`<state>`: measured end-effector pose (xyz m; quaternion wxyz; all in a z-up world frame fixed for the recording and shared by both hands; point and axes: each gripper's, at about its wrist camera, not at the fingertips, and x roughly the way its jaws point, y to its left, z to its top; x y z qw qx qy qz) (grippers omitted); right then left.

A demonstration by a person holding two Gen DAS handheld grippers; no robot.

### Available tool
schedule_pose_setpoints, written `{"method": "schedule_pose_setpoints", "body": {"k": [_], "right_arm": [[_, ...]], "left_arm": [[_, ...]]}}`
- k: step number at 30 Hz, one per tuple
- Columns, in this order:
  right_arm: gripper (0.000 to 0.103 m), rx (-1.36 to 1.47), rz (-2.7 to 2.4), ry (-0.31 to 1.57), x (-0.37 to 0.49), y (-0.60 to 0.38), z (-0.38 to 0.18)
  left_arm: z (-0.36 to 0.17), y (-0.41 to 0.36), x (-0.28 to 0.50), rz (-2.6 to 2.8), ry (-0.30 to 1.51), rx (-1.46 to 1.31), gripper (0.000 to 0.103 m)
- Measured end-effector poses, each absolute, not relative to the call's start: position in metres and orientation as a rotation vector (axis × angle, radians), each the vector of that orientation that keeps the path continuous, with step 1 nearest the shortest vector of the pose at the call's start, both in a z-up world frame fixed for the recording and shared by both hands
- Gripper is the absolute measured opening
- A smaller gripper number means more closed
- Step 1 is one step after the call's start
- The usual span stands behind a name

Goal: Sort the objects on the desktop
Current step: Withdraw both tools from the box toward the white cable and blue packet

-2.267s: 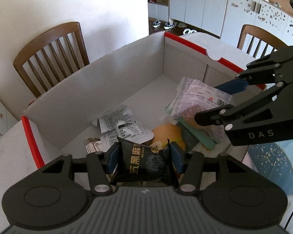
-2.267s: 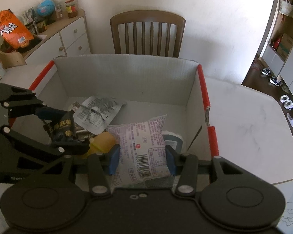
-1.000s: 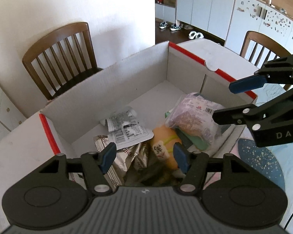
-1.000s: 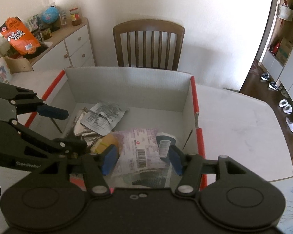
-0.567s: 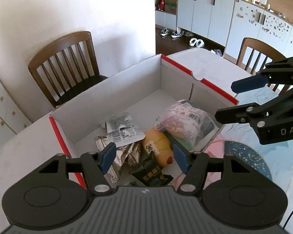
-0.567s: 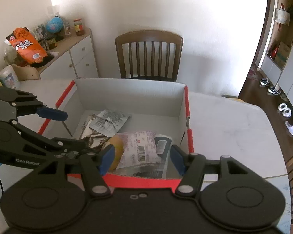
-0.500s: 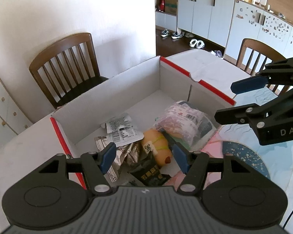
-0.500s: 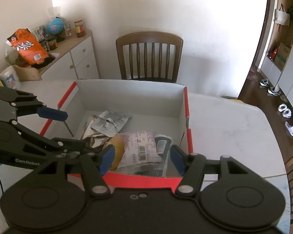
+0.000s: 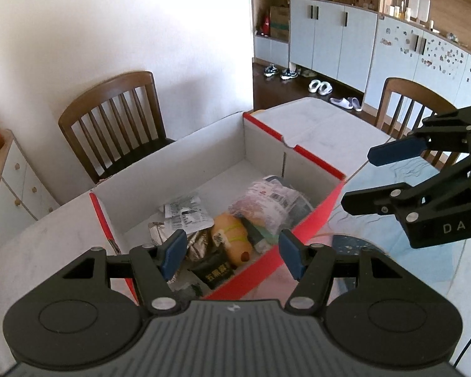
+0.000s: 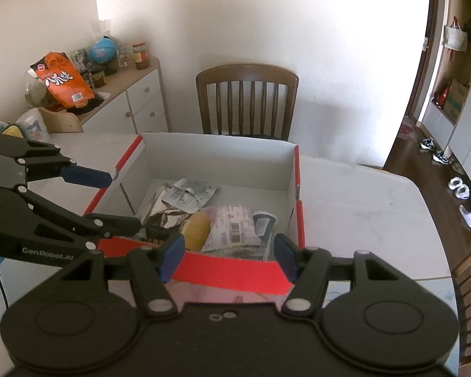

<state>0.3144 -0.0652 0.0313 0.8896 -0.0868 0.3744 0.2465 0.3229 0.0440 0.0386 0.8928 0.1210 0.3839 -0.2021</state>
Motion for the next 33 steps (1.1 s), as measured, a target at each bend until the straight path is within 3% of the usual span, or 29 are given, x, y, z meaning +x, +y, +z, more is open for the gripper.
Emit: {"method": "schedule_pose_setpoints", "body": {"k": [33], "right_arm": [[0.068,-0.194,0.546,0.736,0.23,-0.114,0.036]], "left_arm": [[0.048,0.027,0.212,-0.315,0.743,0.166,0.064]]}}
